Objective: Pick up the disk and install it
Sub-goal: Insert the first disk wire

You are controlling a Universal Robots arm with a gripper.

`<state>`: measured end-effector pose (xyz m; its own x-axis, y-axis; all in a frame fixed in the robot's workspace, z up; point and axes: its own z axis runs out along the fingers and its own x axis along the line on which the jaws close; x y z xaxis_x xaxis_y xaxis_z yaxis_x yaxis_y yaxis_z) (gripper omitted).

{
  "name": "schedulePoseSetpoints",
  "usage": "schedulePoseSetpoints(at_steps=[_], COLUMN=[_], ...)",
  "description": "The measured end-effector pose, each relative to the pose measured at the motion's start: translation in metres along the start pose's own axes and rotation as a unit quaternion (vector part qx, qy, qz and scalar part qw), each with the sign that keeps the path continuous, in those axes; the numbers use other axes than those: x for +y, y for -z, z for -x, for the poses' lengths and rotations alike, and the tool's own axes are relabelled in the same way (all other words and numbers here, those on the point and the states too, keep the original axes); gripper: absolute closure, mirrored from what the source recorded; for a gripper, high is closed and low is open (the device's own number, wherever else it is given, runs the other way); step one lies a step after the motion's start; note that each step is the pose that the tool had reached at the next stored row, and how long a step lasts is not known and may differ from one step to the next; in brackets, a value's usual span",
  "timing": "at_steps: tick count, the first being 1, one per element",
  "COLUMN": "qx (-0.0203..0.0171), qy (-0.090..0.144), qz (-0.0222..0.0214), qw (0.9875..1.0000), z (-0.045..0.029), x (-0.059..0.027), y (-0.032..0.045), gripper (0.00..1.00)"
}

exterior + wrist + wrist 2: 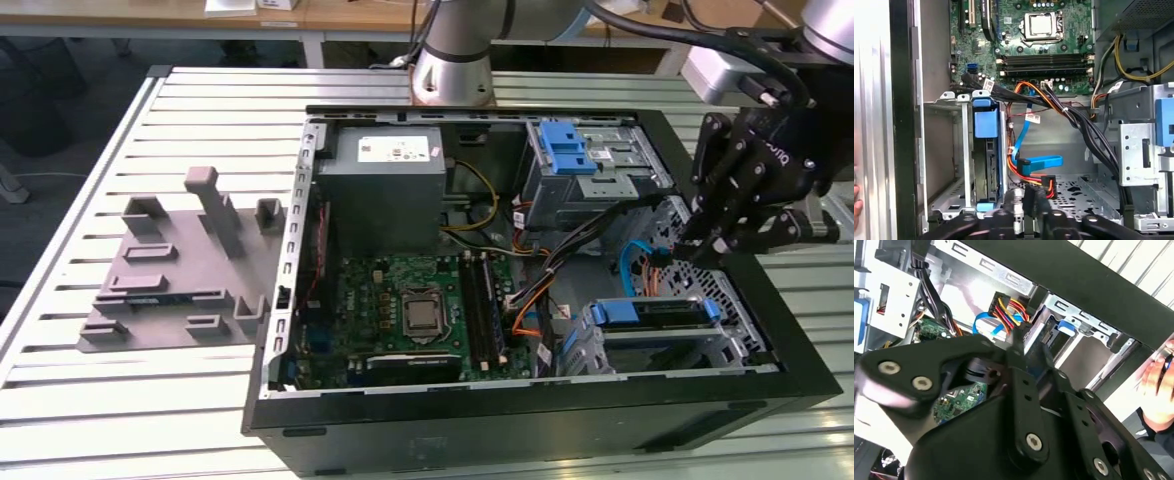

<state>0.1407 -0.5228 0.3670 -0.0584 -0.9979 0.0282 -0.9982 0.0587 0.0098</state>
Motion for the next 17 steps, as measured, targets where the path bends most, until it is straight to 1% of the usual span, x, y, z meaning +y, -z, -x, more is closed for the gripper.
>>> schedulePoseSetpoints(at_steps=[1, 2, 3, 4, 8, 12, 17], qx=[0.0016, 0.0025, 0.0029, 0.0031, 0.0030, 0.0028, 0.0032], qy=[-0.001, -0.002, -0.003, -0.005, -0.024, -0.050, -0.071], qz=[-0.0001, 0.0001, 0.0004, 0.0009, 0.0017, 0.0025, 0.0031], qw=[1.0000, 1.0000, 1.0000, 1.0000, 0.9997, 0.9987, 0.9975], z=[0.0011, 0.0024, 0.0038, 0.0049, 0.0067, 0.0072, 0.0091], x=[0.0000, 0.0001, 0.0001, 0.0002, 0.0003, 0.0003, 0.0003], y=[-0.0006, -0.0011, -0.0017, -0.0024, -0.0046, -0.0062, -0.0100], gripper=[0.71, 0.65, 0.65, 0.58, 0.58, 0.58, 0.58])
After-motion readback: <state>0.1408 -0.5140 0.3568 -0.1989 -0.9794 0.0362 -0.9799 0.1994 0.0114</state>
